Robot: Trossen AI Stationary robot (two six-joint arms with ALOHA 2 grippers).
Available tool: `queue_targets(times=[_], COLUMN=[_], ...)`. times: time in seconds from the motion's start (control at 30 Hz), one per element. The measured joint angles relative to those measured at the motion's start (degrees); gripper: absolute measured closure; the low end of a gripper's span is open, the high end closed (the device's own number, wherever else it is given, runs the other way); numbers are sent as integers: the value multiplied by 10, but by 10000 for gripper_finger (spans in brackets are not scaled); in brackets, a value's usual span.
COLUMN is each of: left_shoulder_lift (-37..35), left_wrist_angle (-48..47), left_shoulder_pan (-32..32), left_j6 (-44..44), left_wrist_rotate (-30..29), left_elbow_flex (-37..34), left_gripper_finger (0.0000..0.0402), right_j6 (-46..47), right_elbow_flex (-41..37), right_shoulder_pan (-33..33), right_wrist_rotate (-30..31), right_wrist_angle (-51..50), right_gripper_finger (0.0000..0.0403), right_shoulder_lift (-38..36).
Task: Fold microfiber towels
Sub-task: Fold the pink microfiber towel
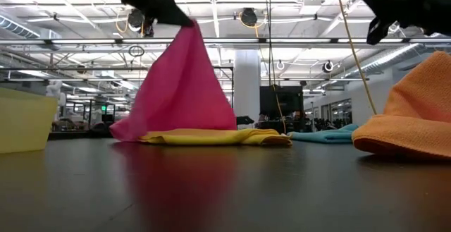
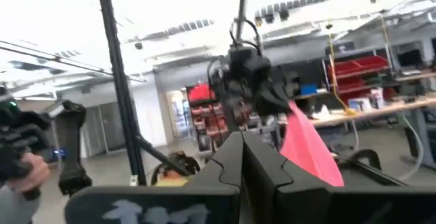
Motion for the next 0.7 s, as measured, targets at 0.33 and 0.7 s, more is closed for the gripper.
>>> queue_targets(times=[0.33,0.7], left_shoulder_lift=[-36,-36], left_wrist_angle=[48,44], left_shoulder_pan=[12,13], left_j6=[16,8], left_wrist_rotate=[3,4], left_elbow_flex=[0,0], left_gripper_finger=[395,397], right_j6=[-4,-45], right_elbow_flex=[21,149], right_shoulder_pan=[0,-1], right_wrist_rotate=[79,102], right_wrist_angle=[164,296], right_gripper_finger=[384,238], right_shoulder_lift=[331,704])
